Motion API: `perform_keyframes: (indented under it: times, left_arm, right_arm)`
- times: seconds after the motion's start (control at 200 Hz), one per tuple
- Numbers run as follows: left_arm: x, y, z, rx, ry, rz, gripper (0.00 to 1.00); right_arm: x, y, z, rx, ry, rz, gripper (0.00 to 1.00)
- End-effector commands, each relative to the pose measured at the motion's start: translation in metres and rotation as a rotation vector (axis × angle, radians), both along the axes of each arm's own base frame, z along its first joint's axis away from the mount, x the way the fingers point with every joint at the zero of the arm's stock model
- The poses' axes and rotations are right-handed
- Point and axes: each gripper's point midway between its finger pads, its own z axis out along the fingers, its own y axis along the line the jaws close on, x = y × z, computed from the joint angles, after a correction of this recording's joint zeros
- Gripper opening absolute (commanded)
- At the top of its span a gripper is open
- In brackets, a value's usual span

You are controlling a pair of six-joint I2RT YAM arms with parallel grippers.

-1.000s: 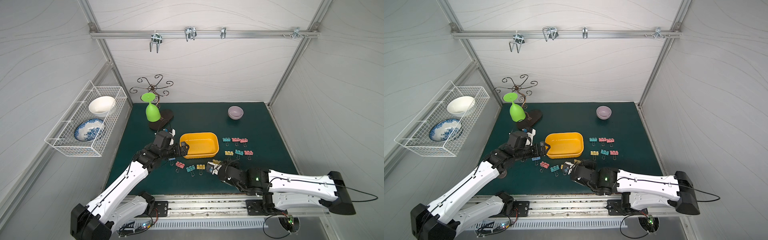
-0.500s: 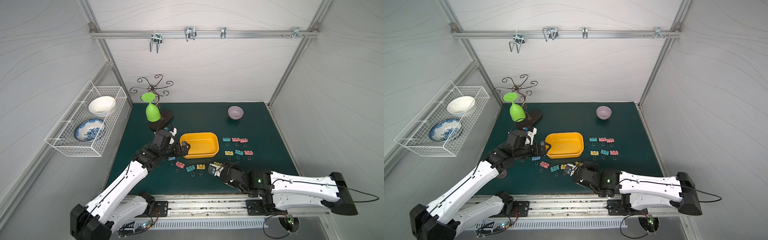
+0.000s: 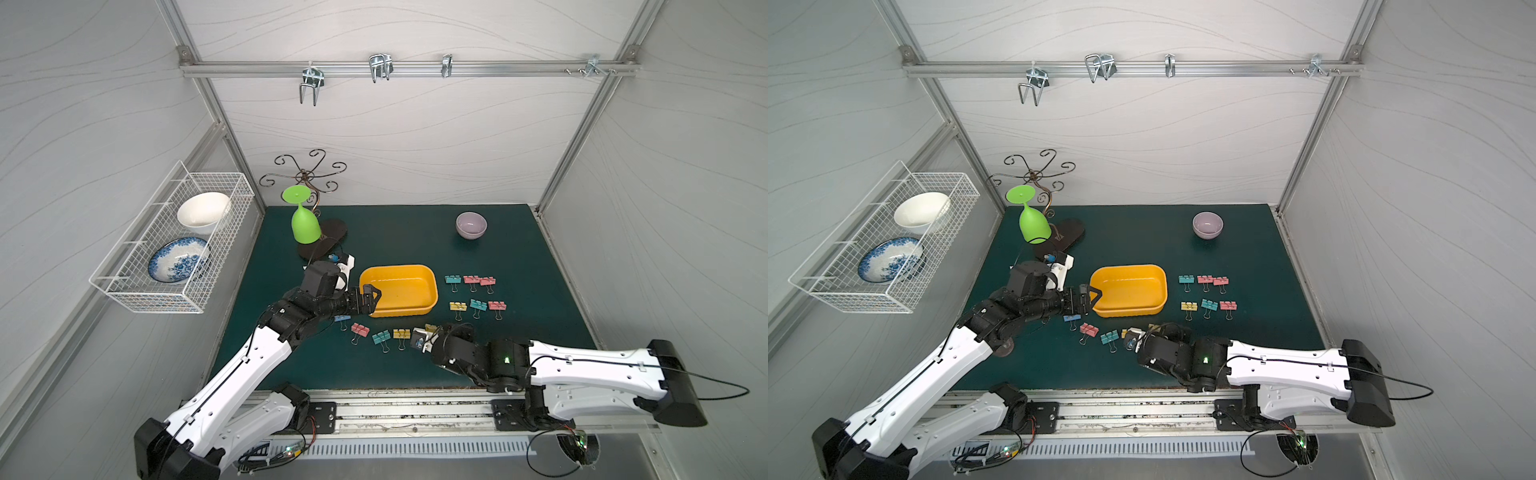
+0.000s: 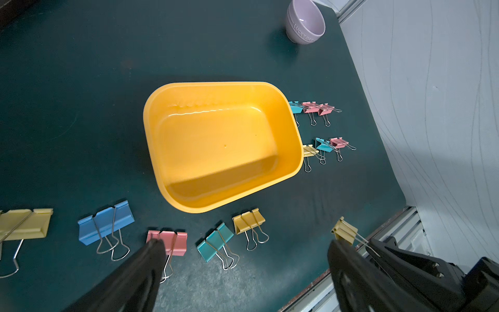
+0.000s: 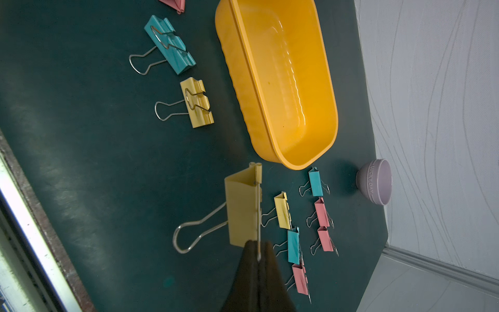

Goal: Take out the binder clips from the storage box
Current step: Place the binder clip at the center of the board.

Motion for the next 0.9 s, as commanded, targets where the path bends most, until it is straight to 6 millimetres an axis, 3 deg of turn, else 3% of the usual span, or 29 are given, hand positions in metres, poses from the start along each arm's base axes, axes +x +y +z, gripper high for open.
perform_keyframes:
  times: [0.0, 0.145, 0.27, 0.465, 0.76, 0.895]
  left_arm:
    - [0.002, 0.007, 0.015, -0.002, -0.051, 0.034, 0.98]
    - [0.002, 0.018, 0.009, 0.04, -0.032, 0.082, 0.98]
    - [0.002, 0.031, -0.002, 0.086, 0.002, 0.149, 0.98]
    - [0.004, 0.038, -0.014, 0.105, 0.039, 0.192, 0.98]
    - [0.002, 0.051, -0.022, 0.138, 0.058, 0.218, 0.98]
    - [0.001, 0.059, -0.022, 0.165, 0.058, 0.235, 0.98]
  right_arm:
    - [0.001, -0.002, 0.013, -0.02, -0.034, 0.032, 0.01]
    - [0.001, -0.017, 0.002, -0.152, -0.054, 0.071, 0.02]
    - [-0.017, -0.022, -0.02, -0.18, 0.085, 0.137, 0.02]
    - [-0.018, -0.012, -0.05, -0.199, 0.165, 0.17, 0.03]
    - [0.022, 0.028, -0.069, -0.147, 0.094, 0.134, 0.03]
    - [0.026, 0.039, -0.086, -0.187, 0.121, 0.153, 0.08]
